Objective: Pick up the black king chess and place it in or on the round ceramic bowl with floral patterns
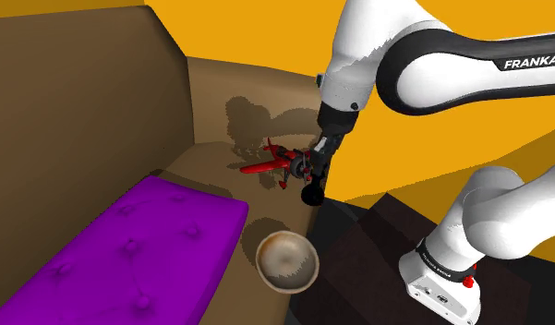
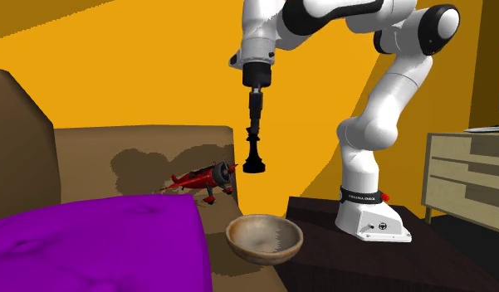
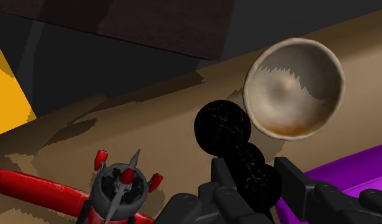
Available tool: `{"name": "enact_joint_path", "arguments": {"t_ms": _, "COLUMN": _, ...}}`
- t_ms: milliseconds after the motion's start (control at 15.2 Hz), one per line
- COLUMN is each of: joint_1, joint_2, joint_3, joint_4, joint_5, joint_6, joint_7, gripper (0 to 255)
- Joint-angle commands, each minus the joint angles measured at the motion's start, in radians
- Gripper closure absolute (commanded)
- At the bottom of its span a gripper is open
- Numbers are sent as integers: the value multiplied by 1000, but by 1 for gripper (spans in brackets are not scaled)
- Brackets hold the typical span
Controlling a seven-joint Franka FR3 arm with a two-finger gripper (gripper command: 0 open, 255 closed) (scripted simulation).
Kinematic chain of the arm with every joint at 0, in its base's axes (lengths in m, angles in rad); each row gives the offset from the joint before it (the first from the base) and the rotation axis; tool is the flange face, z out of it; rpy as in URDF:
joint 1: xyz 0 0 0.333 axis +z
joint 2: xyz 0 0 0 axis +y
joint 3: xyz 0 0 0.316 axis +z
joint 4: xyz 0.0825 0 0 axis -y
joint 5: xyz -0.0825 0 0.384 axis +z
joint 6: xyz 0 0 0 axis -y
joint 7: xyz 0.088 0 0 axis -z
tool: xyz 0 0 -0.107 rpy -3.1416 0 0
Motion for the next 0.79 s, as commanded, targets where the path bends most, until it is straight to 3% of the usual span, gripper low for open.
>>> {"name": "enact_joint_path", "arguments": {"t_ms": 0, "joint_1": 18, "joint_2": 5, "joint_3": 40, "joint_4": 17, "joint_5": 19, "joint_6": -7, "joint_7": 52, "gripper": 255}}
{"name": "enact_joint_path", "arguments": {"t_ms": 528, "joint_1": 58, "joint_2": 96, "joint_3": 211, "joint_4": 154, "joint_5": 55, "joint_6": -28, "joint_7": 261, "gripper": 255}}
{"name": "enact_joint_path", "arguments": {"t_ms": 726, "joint_1": 60, "joint_2": 105, "joint_3": 226, "joint_4": 139, "joint_5": 58, "joint_6": -2, "joint_7": 272, "gripper": 255}}
